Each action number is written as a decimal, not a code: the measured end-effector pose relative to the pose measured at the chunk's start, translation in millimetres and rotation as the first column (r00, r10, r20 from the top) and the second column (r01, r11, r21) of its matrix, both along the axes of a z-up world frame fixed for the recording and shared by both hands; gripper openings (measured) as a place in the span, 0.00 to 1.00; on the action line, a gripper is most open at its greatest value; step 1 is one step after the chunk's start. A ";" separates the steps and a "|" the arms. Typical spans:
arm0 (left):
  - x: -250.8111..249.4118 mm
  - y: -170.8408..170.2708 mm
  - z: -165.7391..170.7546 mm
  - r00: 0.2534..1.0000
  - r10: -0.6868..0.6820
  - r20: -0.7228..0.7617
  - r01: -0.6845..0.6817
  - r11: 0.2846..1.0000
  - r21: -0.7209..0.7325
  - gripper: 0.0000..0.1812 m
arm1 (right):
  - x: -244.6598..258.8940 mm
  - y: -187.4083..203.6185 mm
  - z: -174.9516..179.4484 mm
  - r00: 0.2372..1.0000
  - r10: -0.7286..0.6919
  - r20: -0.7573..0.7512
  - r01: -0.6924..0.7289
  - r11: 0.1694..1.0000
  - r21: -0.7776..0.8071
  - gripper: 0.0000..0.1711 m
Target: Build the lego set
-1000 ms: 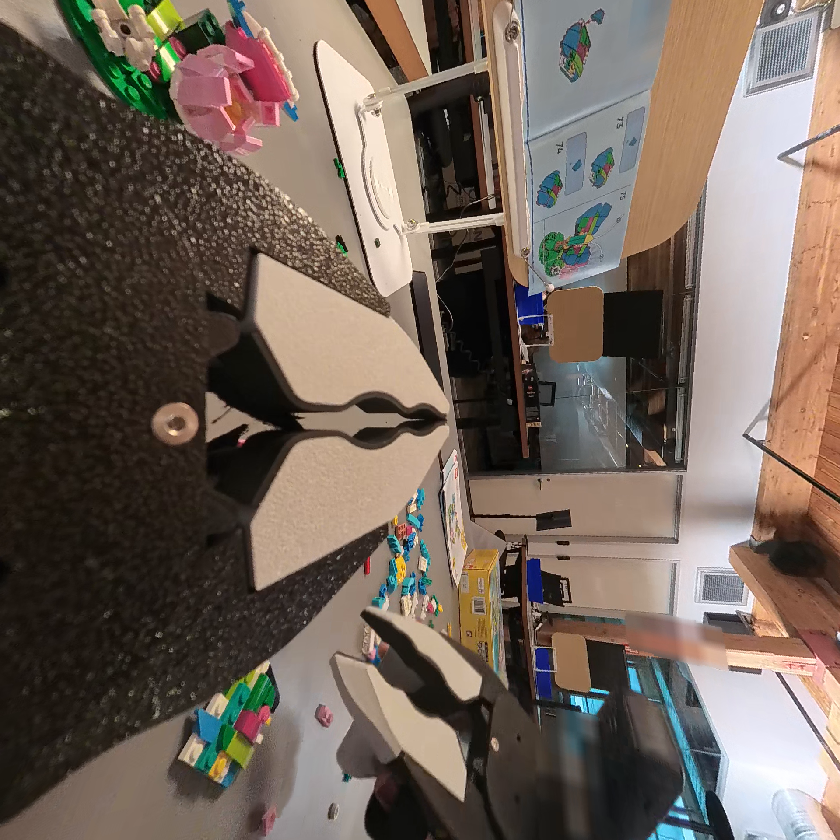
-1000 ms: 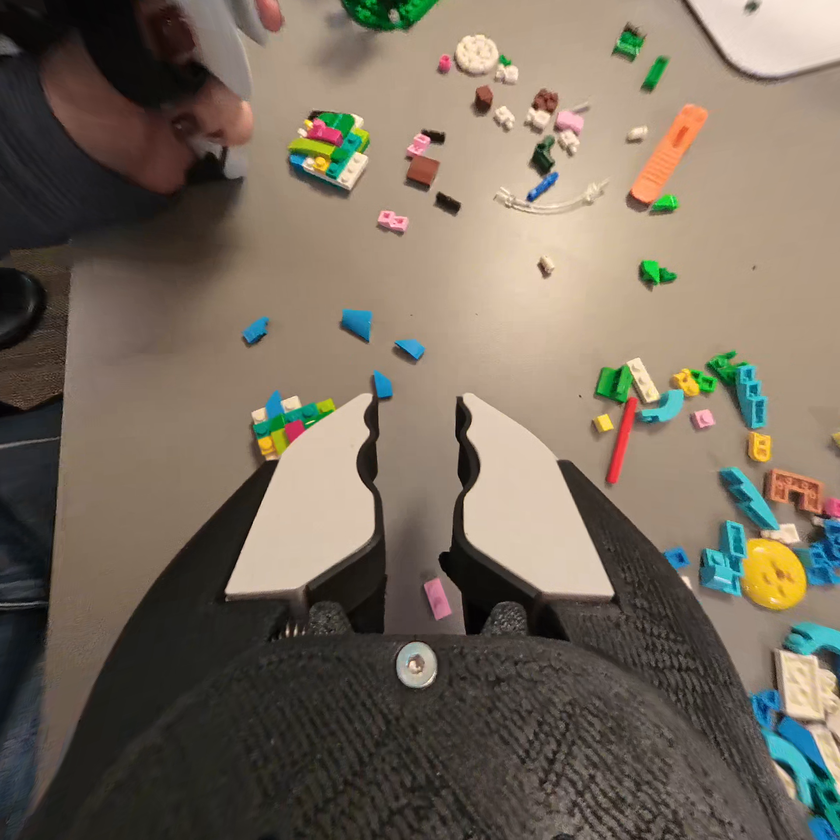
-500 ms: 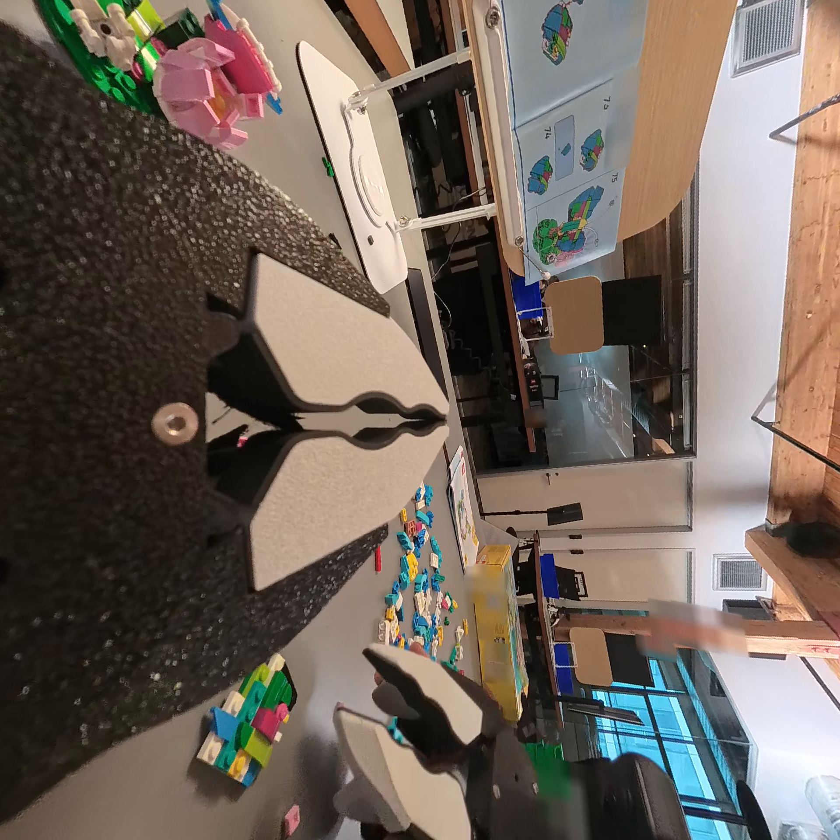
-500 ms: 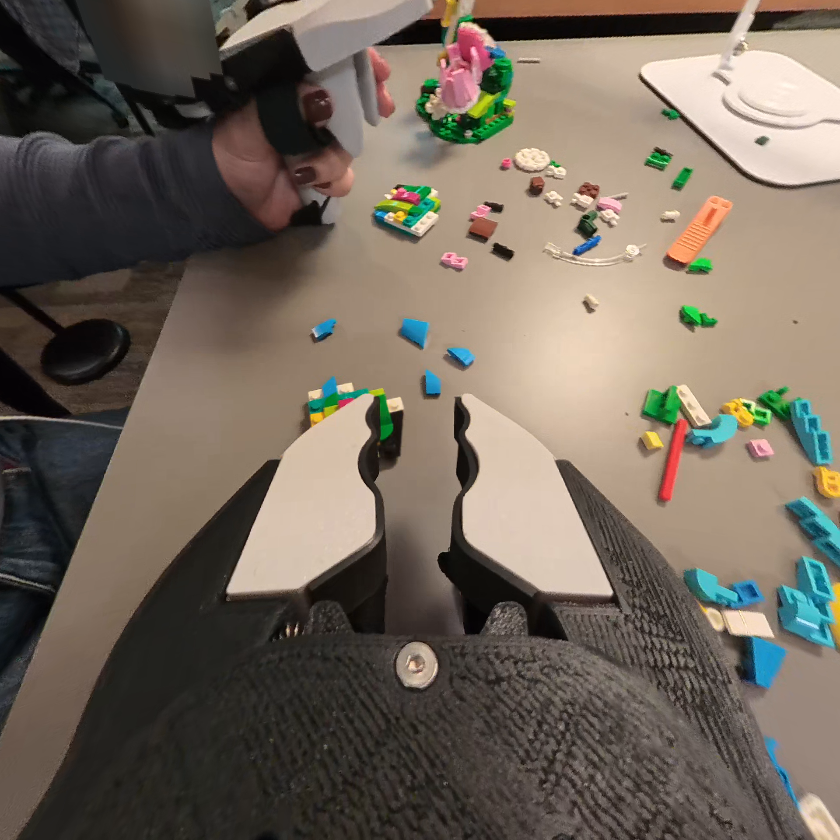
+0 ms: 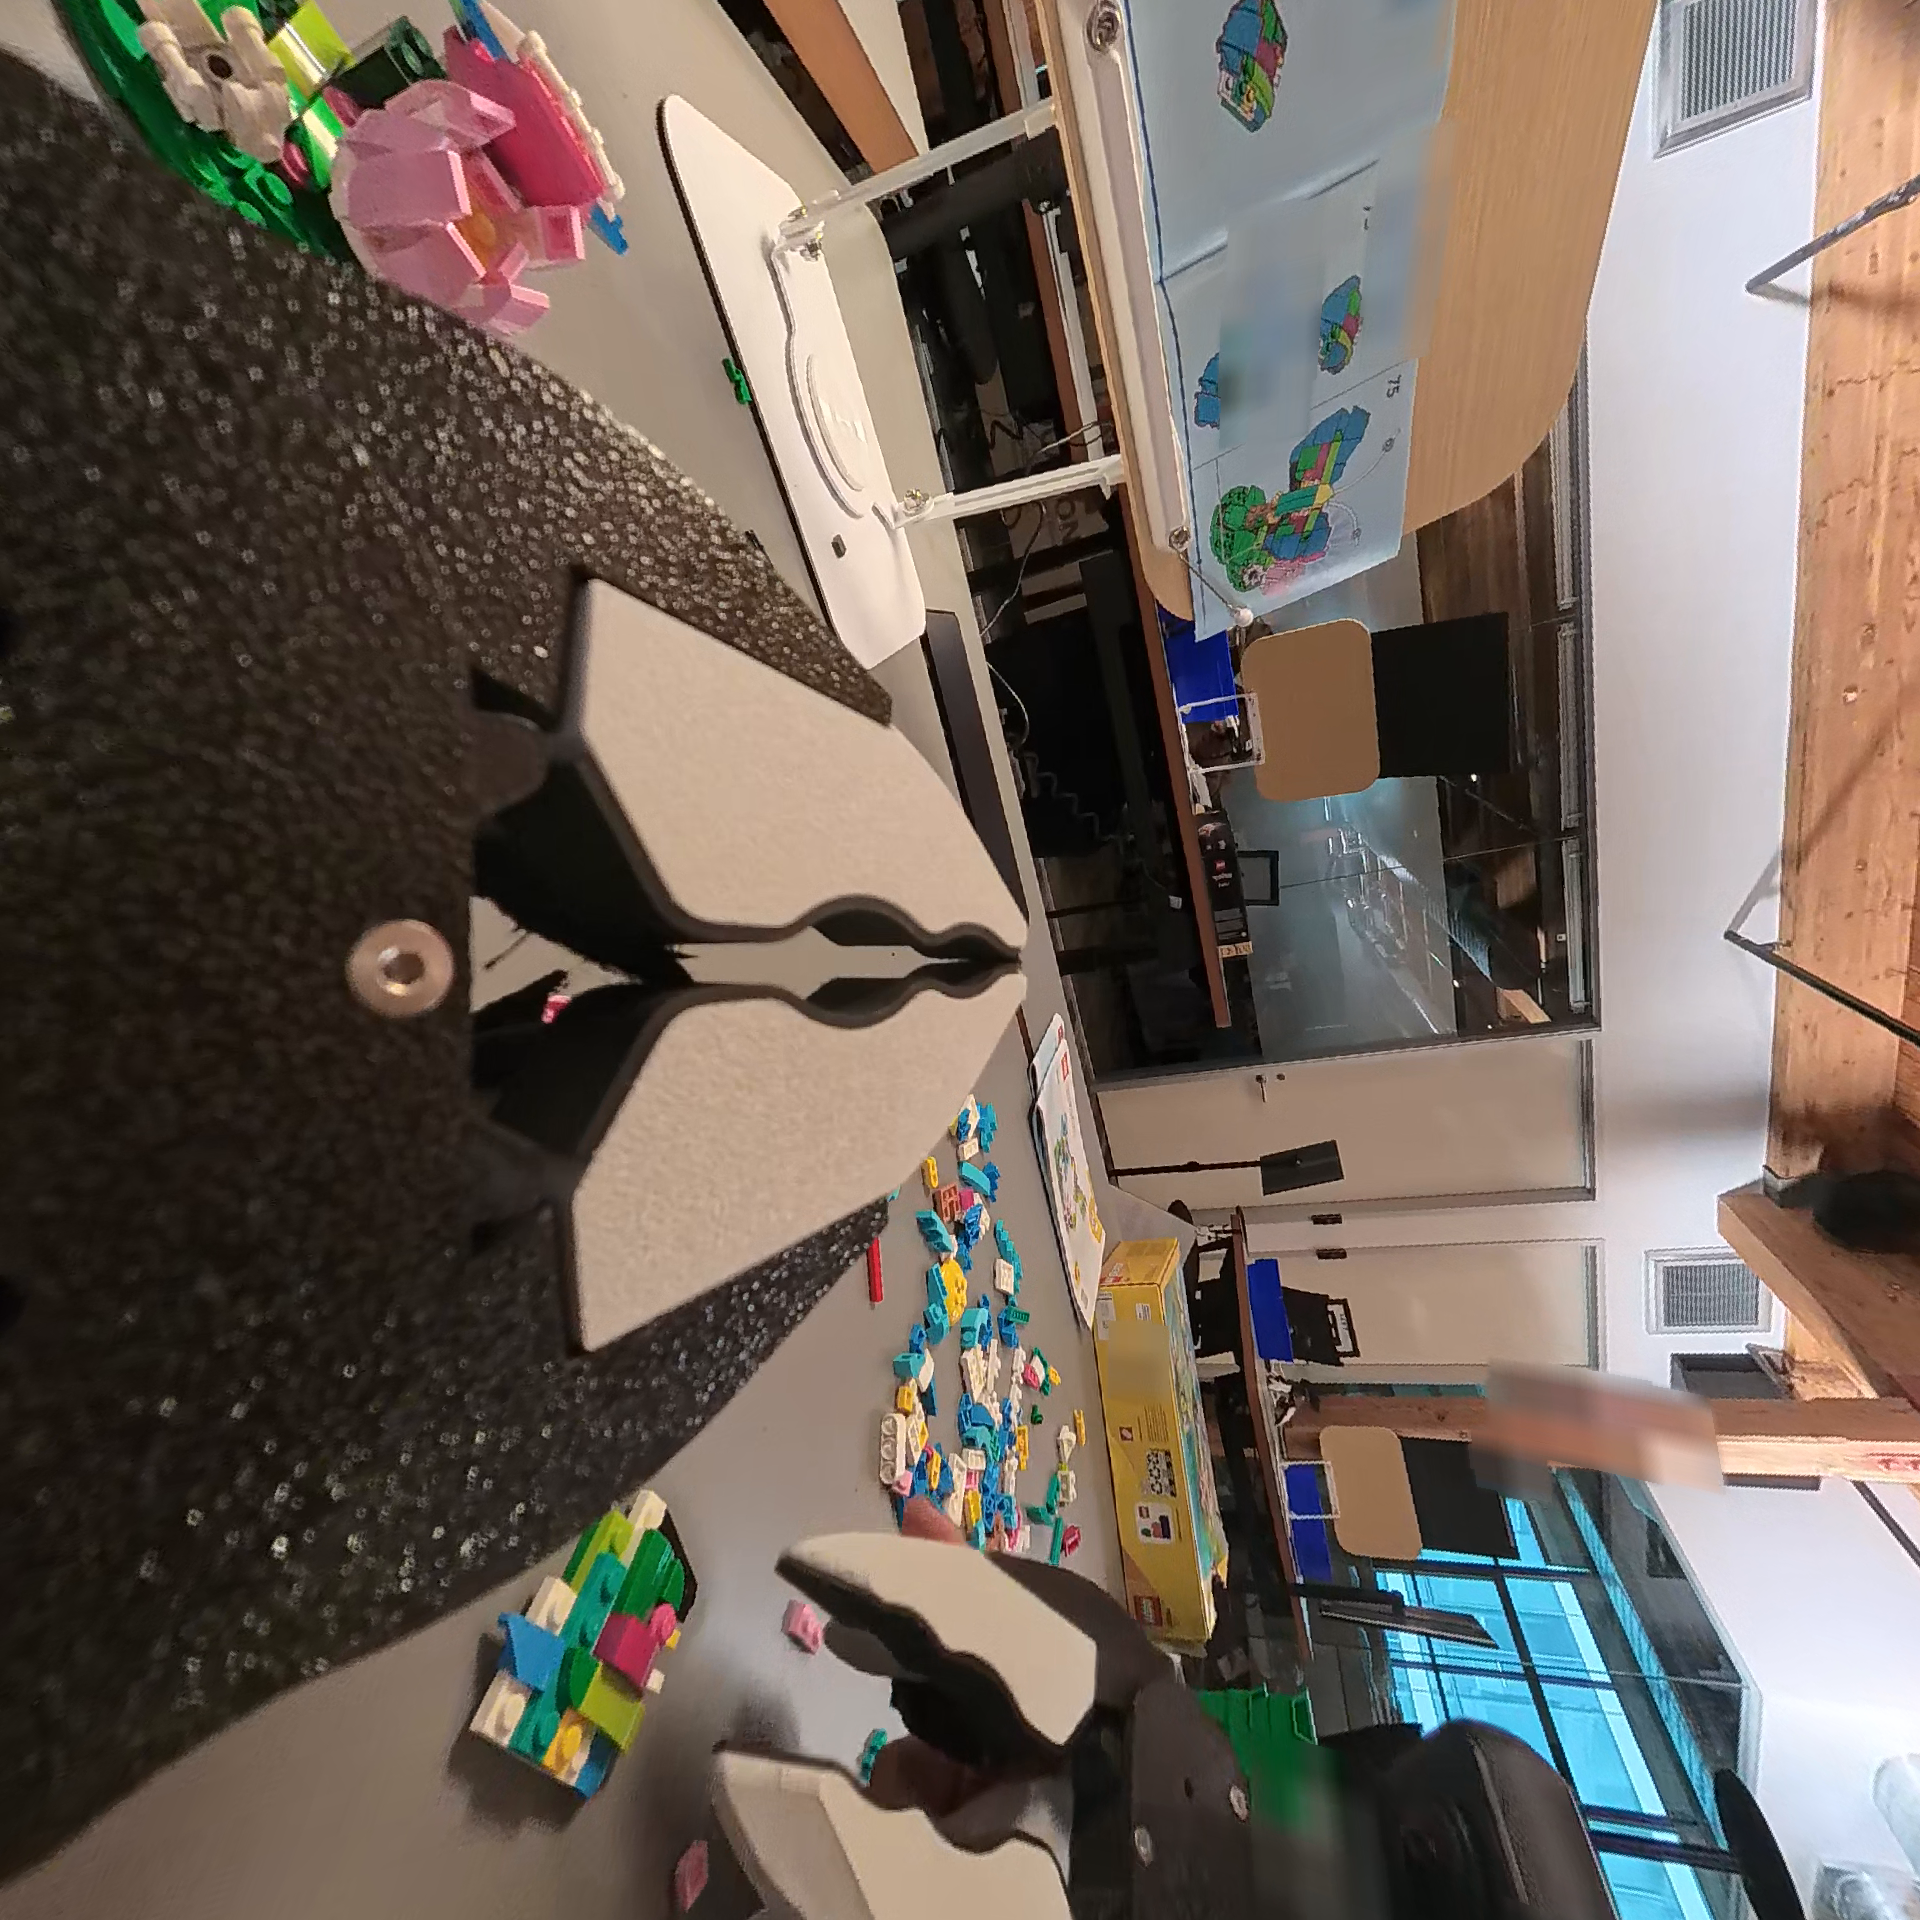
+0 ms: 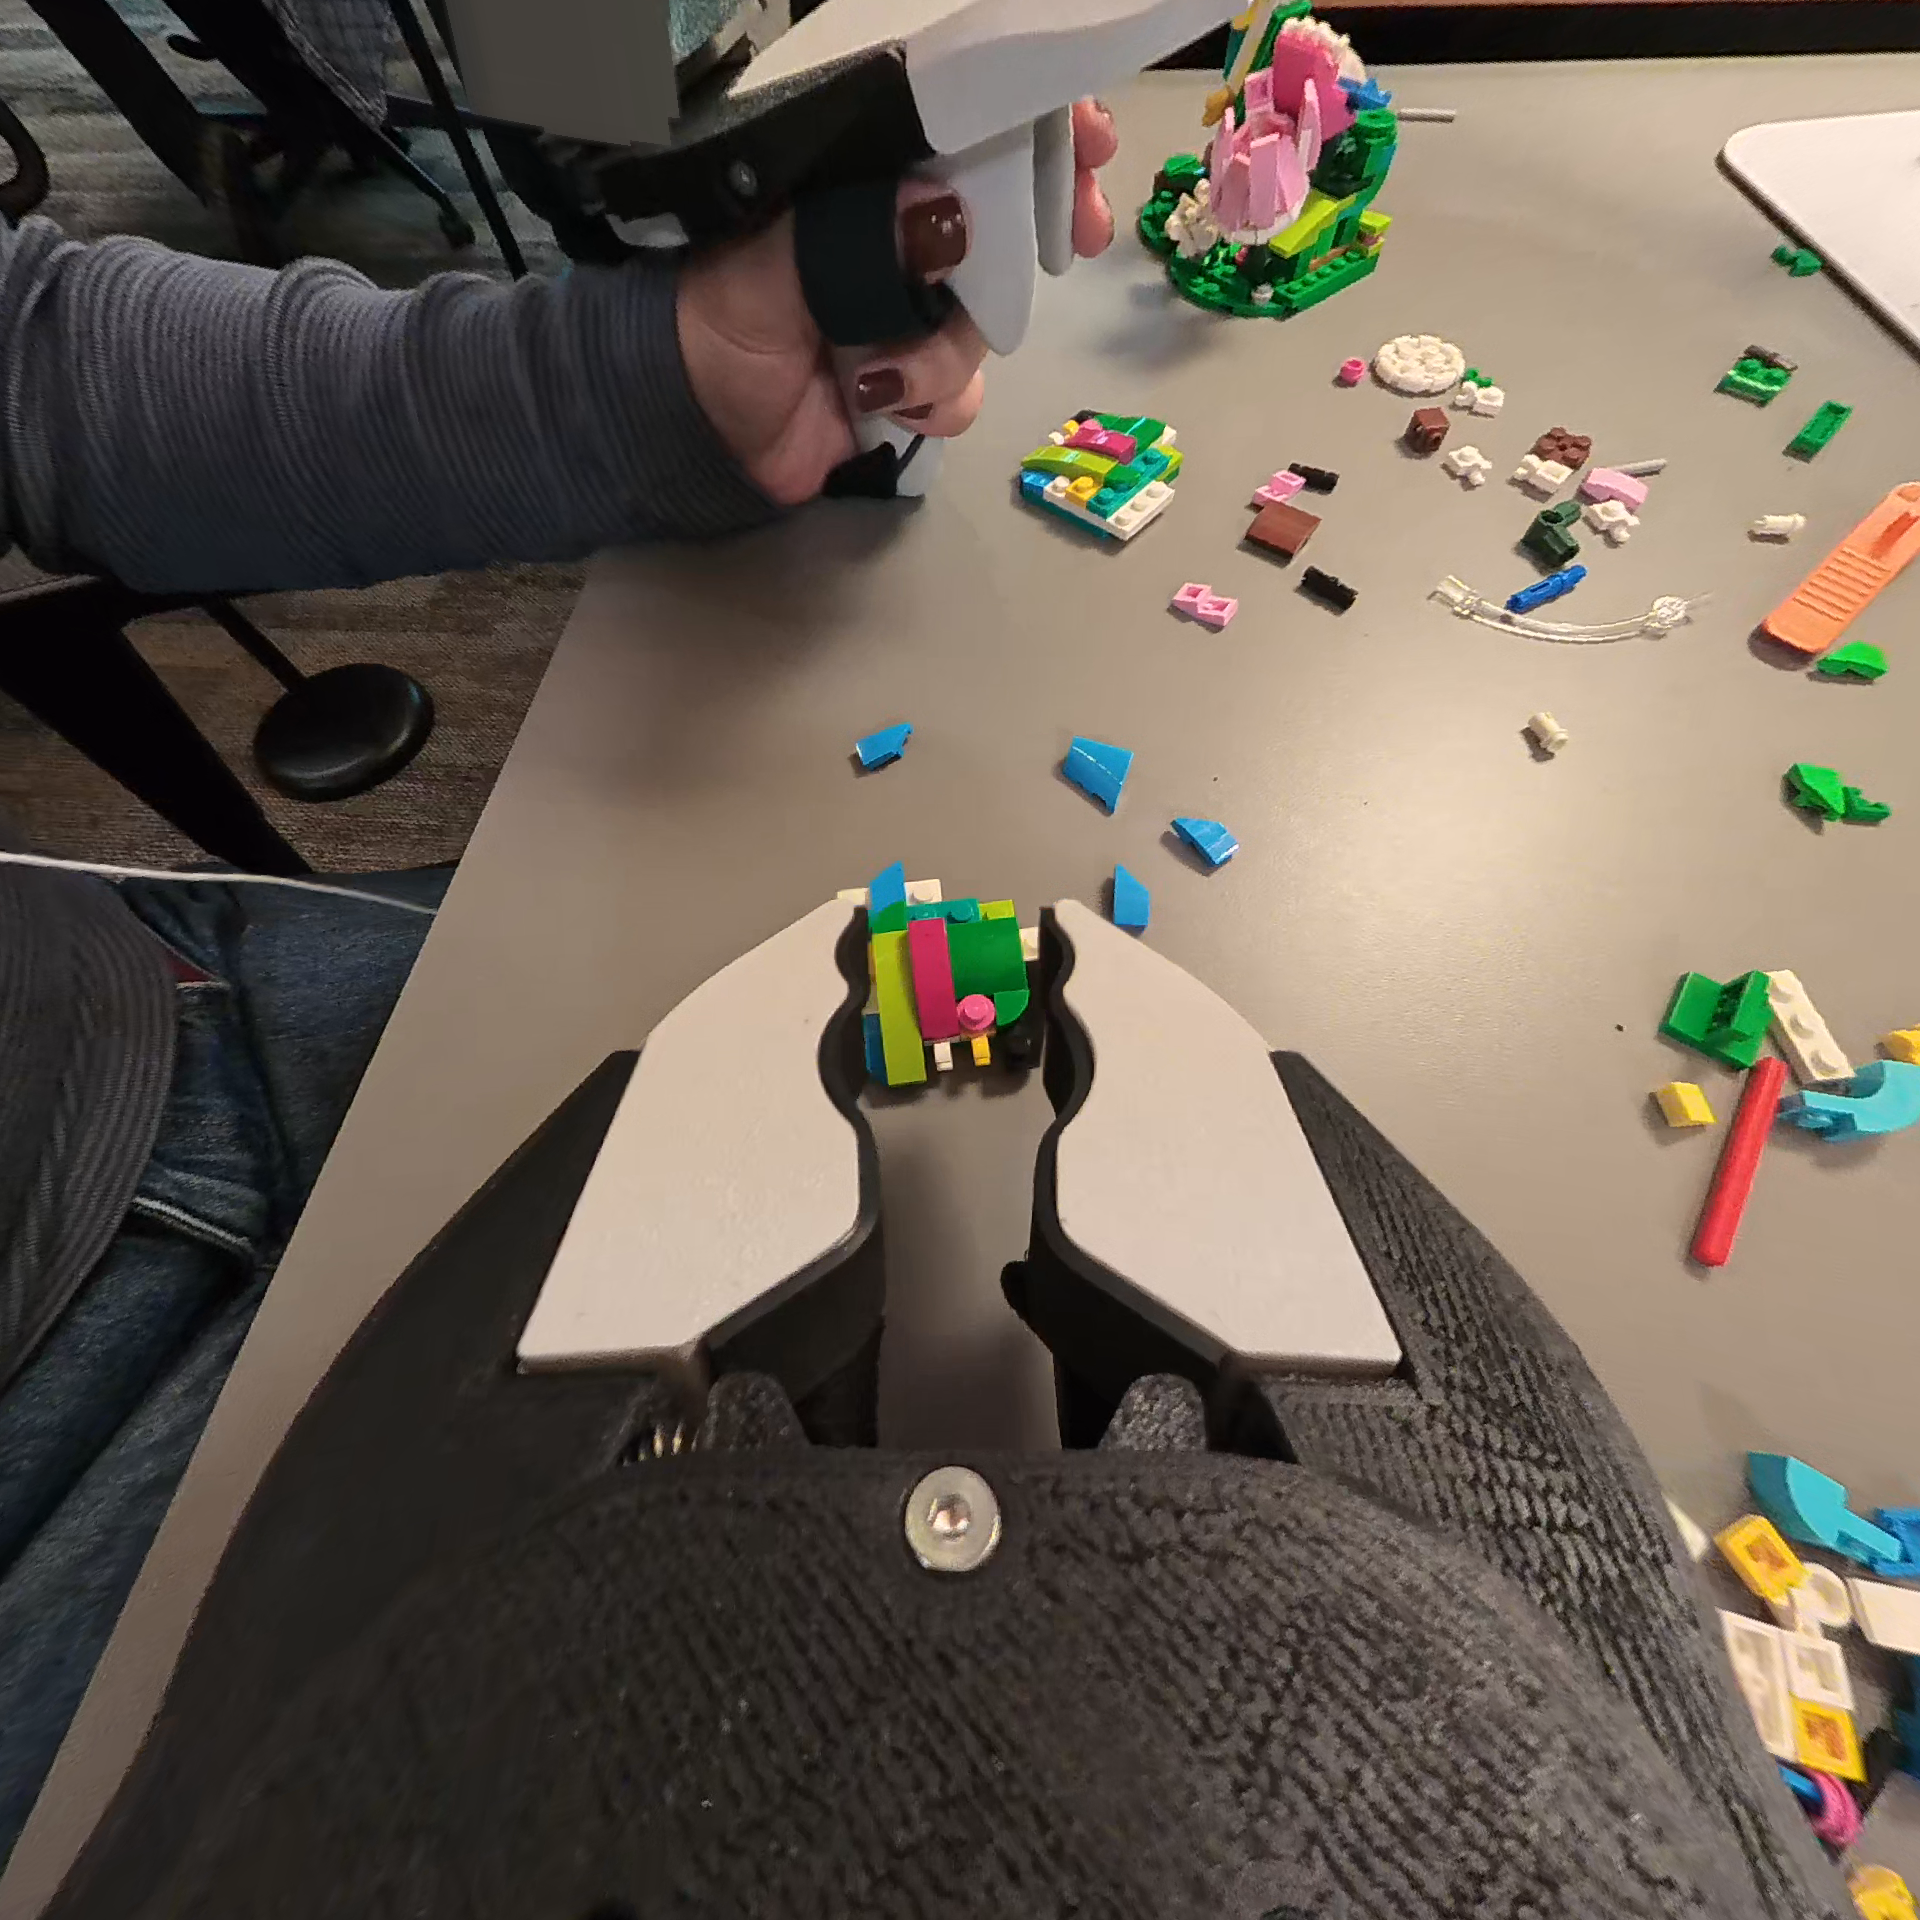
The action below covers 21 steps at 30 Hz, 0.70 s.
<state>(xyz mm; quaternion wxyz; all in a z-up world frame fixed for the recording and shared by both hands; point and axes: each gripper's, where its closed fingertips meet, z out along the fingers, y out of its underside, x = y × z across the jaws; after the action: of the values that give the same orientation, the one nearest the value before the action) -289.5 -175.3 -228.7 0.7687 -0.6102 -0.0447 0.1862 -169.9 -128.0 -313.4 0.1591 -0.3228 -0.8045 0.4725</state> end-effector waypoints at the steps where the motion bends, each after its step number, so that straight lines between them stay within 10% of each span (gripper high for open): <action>1: 0.1 0.0 0.0 1.000 0.000 -0.001 0.000 1.000 0.000 0.00 | 1.2 -0.4 -1.8 1.000 0.007 0.013 -0.007 1.000 0.003 0.17; 21: 1.1 1.2 -0.7 1.000 -0.008 -0.006 0.008 1.000 -0.007 0.00 | 6.7 -8.3 -29.2 0.996 0.058 0.073 -0.068 0.988 0.142 0.31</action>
<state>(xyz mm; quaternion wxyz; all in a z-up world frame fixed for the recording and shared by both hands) -288.4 -174.1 -229.4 0.7675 -0.6123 -0.0393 0.1854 -163.2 -136.3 -342.6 0.1395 -0.3008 -0.8514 0.4065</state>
